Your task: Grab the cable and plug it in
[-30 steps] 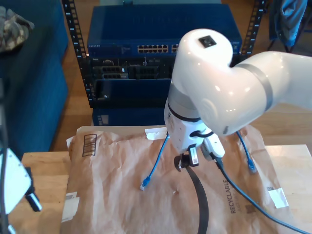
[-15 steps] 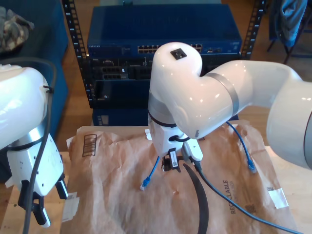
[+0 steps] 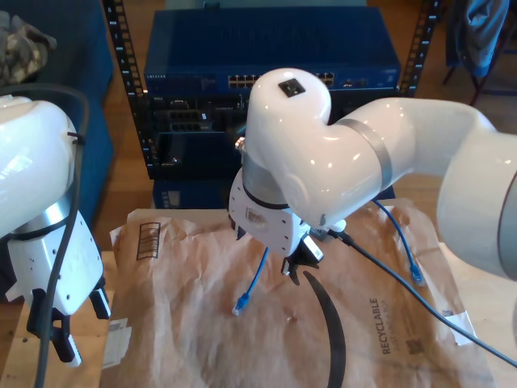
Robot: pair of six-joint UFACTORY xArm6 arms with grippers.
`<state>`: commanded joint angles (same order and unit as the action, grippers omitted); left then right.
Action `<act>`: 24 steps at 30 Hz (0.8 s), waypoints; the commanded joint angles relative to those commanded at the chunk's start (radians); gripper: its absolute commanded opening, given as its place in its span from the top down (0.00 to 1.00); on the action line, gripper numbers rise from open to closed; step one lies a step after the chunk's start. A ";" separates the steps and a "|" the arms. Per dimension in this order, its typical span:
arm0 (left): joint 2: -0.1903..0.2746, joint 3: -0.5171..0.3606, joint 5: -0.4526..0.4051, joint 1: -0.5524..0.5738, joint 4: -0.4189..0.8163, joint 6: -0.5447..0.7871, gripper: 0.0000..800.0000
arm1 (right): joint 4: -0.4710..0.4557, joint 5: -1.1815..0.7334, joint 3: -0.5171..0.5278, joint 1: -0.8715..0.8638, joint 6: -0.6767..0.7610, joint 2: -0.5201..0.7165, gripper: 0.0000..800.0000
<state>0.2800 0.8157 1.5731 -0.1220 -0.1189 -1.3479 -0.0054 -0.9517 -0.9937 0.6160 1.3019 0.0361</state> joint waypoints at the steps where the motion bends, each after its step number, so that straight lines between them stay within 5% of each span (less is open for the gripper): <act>1: 0.000 0.000 0.000 0.000 0.000 0.000 0.00 | 0.000 0.000 -0.008 0.003 0.000 -0.020 0.00; 24: 0.003 0.032 0.009 0.000 0.000 0.002 0.00 | -0.003 0.069 -0.071 0.023 0.040 -0.249 0.00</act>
<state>0.2831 0.8479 1.5823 -0.1220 -0.1189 -1.3464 -0.0084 -0.8826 -1.0643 0.6391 1.3418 -0.2125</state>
